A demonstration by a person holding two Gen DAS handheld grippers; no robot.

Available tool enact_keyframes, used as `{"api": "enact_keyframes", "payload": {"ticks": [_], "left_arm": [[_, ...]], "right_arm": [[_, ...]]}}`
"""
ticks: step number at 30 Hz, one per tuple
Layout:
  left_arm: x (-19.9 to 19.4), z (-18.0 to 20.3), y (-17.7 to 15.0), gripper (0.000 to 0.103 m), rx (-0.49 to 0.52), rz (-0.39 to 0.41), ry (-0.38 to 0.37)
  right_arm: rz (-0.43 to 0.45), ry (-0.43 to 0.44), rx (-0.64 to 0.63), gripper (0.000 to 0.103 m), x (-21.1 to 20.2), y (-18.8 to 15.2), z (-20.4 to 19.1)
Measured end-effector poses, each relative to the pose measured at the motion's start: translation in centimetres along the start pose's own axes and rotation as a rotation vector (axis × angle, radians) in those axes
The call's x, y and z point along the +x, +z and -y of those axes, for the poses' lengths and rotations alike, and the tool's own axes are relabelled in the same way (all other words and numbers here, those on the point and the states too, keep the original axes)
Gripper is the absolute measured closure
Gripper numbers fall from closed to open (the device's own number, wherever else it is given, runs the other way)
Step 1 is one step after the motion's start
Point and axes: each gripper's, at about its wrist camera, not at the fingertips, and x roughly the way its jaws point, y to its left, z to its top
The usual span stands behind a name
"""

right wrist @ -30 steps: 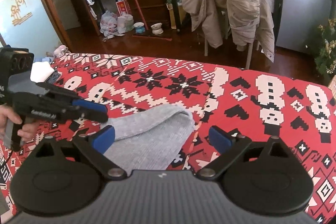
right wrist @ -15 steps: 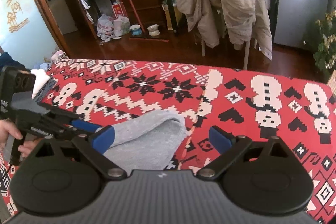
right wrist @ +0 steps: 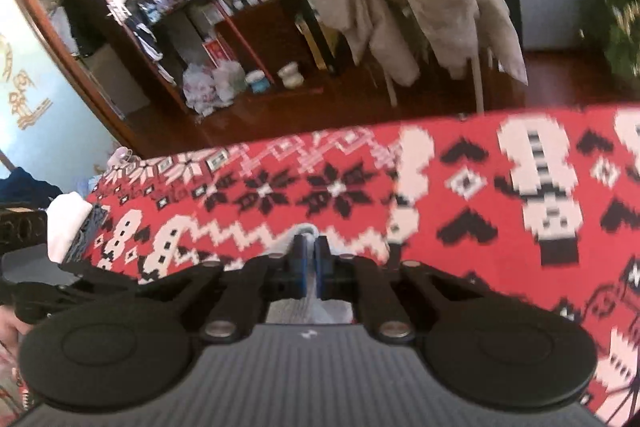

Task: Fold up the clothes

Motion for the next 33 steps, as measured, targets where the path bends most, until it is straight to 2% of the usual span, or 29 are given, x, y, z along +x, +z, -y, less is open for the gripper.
{"api": "enact_keyframes", "payload": {"ticks": [4,12,13,15,17,19,24,27,30,31,32,33], "left_arm": [[-0.2,-1.2,-0.1,0.092,-0.072,0.022,-0.025],[-0.3,-0.8,0.3,0.093,-0.036,0.024,-0.017],[-0.3,-0.6,0.3,0.09,-0.031,0.023,-0.011],[-0.7,-0.3,0.1,0.084,-0.033,0.025,0.007],[-1.4,0.1,-0.3,0.072,-0.036,0.027,0.016],[-2.2,0.7,-0.9,0.072,-0.037,0.024,0.013],[-3.7,2.7,-2.7,0.072,-0.027,0.007,-0.004],[-4.1,4.2,-4.4,0.072,-0.028,-0.019,-0.031],[-3.9,6.1,-6.3,0.072,0.011,-0.055,-0.032],[-3.8,6.7,-6.9,0.074,0.029,-0.068,-0.028],[-3.6,7.4,-7.4,0.078,0.053,-0.079,-0.013],[-3.5,7.9,-8.0,0.08,0.079,-0.087,0.012]], "right_arm": [[-0.037,-0.038,0.023,0.099,1.1,-0.8,1.1],[0.003,-0.009,0.125,0.099,-0.3,-2.0,2.5],[0.001,-0.008,0.136,0.098,-0.5,-2.2,2.7],[0.01,-0.02,0.176,0.086,-1.2,-2.7,3.0],[0.02,-0.009,0.218,0.084,-2.6,-3.9,3.0],[0.005,0.019,0.234,0.082,-3.9,-5.5,2.6],[-0.048,0.122,0.25,0.07,-7.5,-11.1,0.1],[-0.078,0.127,0.255,0.067,-8.5,-14.0,-1.1],[-0.086,0.142,0.313,0.07,-8.7,-16.1,-1.4],[-0.086,0.143,0.325,0.075,-8.7,-16.5,-1.5],[-0.083,0.149,0.326,0.097,-8.6,-16.8,-1.7],[-0.079,0.157,0.323,0.1,-8.6,-17.0,-2.0]]}}
